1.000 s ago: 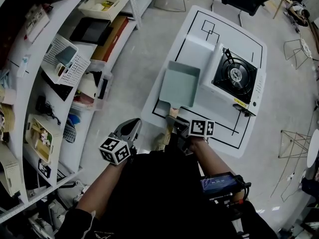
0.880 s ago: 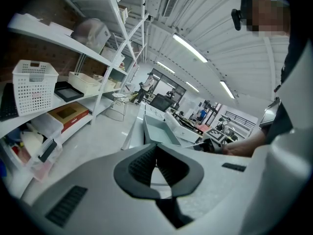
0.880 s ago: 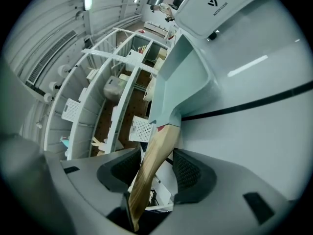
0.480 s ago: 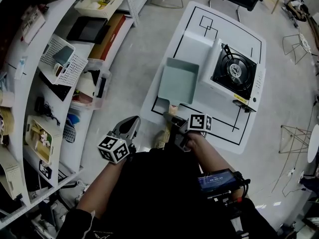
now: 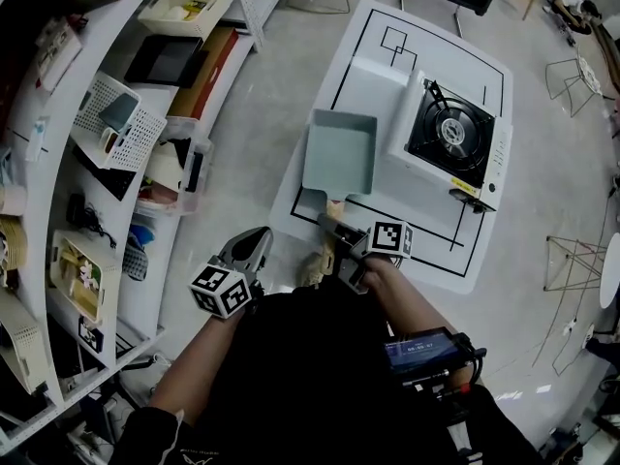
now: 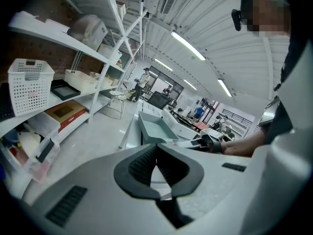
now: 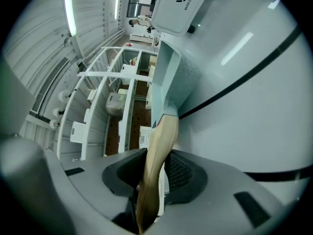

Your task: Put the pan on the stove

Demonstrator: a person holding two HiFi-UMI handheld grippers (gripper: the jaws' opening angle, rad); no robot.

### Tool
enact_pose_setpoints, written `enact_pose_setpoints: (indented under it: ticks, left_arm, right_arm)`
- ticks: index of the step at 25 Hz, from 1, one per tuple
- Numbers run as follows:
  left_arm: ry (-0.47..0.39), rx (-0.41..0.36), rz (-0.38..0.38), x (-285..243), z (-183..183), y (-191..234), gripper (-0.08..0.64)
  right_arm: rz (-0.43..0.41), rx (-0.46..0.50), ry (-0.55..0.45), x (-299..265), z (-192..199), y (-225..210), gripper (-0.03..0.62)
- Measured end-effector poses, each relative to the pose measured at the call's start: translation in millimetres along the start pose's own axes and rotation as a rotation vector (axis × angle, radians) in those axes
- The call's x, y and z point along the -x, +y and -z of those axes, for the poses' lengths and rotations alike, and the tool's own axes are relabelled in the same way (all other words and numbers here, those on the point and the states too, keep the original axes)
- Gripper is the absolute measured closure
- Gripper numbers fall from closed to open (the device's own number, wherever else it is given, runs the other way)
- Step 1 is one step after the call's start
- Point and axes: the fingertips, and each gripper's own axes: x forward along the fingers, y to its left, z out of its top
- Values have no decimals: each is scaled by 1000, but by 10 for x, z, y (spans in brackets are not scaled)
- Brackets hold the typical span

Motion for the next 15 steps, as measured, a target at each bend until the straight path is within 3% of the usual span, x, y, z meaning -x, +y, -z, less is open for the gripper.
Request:
enact_pose_setpoints:
  ticks: [15]
  left_arm:
    - [4, -14, 18, 22, 50, -84, 551]
  right_arm:
    - [-41, -12, -7, 69, 48, 56, 466]
